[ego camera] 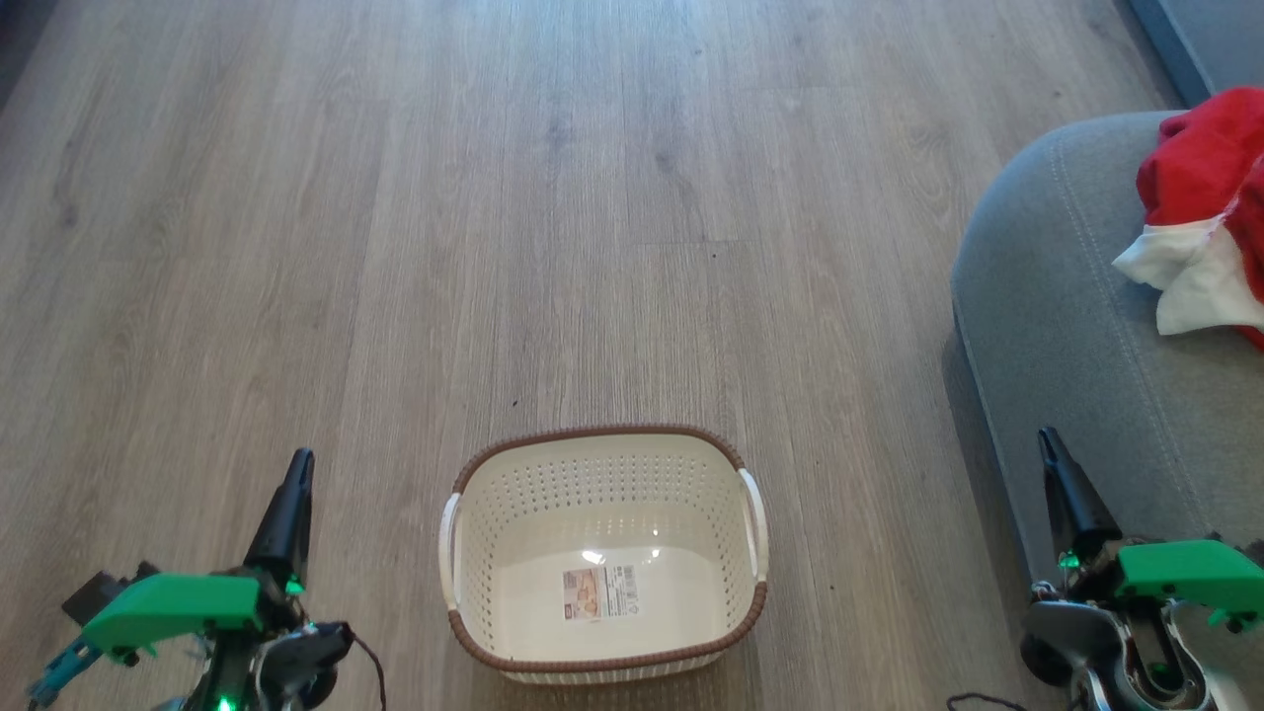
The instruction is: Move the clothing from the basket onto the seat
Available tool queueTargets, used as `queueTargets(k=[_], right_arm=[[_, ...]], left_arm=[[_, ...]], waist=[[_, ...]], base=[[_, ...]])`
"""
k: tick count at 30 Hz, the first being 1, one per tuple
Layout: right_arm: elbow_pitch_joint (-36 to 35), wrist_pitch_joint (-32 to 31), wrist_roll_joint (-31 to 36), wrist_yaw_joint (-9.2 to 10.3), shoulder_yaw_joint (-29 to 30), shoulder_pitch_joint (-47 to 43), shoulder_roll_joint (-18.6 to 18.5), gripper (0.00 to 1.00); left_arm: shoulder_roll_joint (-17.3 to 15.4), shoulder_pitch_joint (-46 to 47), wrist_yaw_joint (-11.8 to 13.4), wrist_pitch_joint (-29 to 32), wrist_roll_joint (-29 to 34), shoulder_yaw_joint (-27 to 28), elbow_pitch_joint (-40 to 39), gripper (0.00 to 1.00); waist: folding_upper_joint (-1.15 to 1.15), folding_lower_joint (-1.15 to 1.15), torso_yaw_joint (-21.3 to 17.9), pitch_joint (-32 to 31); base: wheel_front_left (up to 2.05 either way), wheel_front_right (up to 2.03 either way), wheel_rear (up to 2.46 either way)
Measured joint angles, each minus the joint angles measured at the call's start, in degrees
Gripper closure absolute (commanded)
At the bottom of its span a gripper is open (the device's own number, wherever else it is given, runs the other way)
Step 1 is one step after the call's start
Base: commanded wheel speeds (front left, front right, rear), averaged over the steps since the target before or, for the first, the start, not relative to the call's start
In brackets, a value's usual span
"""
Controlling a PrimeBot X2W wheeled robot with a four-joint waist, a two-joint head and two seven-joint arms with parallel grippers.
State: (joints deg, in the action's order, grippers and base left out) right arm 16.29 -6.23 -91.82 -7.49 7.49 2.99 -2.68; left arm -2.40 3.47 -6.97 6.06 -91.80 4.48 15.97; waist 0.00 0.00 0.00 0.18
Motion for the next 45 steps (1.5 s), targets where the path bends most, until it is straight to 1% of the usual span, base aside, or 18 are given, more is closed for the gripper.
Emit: queueTargets(k=[45], right_arm=[[0.00, 0.00, 0.00, 0.00, 0.00, 0.00, 0.00, 1.00]], left_arm=[[0.00, 0.00, 0.00, 0.00, 0.00, 0.01, 0.00, 1.00]], waist=[[0.00, 0.00, 0.00, 0.00]], base=[[0.00, 0.00, 0.00]])
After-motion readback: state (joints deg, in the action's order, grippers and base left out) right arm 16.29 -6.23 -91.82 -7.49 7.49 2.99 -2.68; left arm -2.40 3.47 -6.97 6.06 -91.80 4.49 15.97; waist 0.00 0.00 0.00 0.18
